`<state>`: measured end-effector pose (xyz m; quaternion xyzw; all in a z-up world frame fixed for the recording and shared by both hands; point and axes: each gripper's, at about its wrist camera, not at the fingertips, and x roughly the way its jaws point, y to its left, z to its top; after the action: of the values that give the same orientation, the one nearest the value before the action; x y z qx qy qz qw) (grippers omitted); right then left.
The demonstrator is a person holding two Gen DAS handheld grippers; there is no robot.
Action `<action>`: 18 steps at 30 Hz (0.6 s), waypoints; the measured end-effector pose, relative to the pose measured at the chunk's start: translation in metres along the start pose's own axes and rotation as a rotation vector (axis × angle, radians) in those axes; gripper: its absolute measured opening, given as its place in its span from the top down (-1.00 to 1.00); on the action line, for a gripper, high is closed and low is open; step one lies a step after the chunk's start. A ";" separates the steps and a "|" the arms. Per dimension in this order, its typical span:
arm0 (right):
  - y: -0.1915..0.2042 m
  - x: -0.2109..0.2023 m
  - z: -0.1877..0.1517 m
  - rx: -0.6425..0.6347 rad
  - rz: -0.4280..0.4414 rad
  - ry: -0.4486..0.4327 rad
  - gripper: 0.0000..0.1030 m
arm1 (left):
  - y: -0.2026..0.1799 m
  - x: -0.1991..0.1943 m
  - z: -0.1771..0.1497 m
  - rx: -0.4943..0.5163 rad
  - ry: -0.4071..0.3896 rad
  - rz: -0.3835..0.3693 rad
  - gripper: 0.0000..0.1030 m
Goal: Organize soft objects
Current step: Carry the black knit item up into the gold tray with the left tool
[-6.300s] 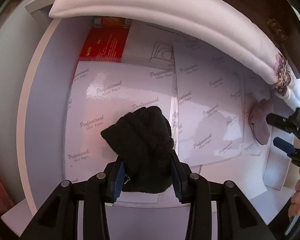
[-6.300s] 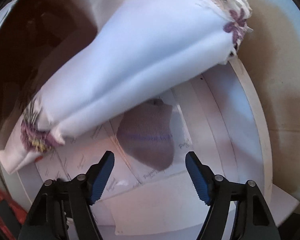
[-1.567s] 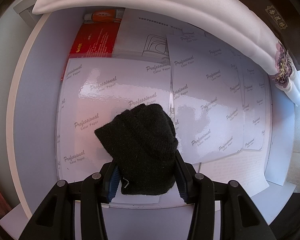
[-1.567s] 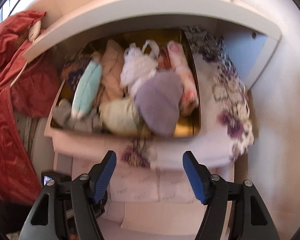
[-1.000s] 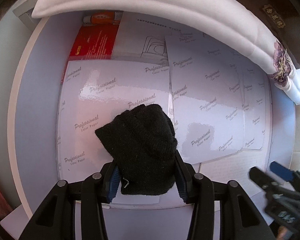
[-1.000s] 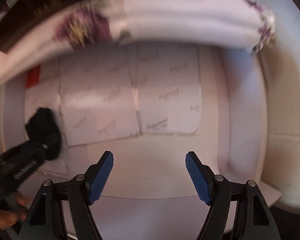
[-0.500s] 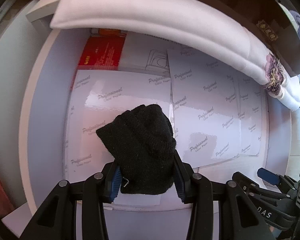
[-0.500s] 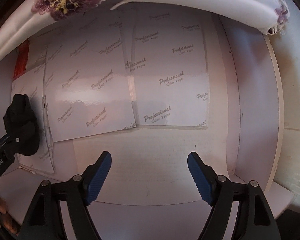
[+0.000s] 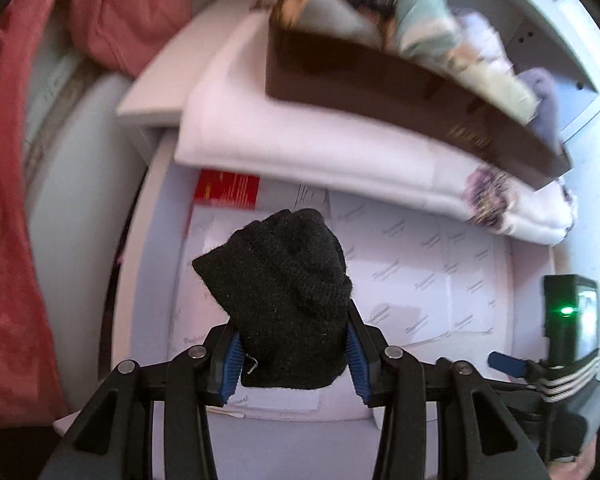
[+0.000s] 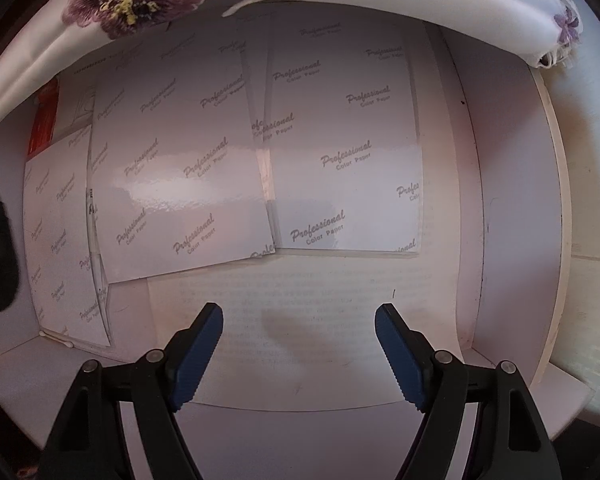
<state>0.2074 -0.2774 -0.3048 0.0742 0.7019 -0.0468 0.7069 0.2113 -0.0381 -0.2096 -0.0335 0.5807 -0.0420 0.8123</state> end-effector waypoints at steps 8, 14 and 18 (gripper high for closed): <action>0.000 0.000 0.000 -0.001 -0.002 0.000 -0.54 | -0.009 -0.054 0.009 0.044 -0.141 -0.011 0.14; 0.004 0.000 0.001 -0.014 -0.008 -0.003 -0.54 | -0.016 -0.087 0.008 0.076 -0.219 -0.012 0.14; 0.006 -0.002 -0.001 -0.014 -0.008 -0.004 -0.54 | -0.021 -0.097 0.013 0.085 -0.252 -0.024 0.14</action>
<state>0.2075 -0.2713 -0.3030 0.0665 0.7011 -0.0448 0.7085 0.1916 -0.0484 -0.1126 -0.0109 0.4714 -0.0715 0.8789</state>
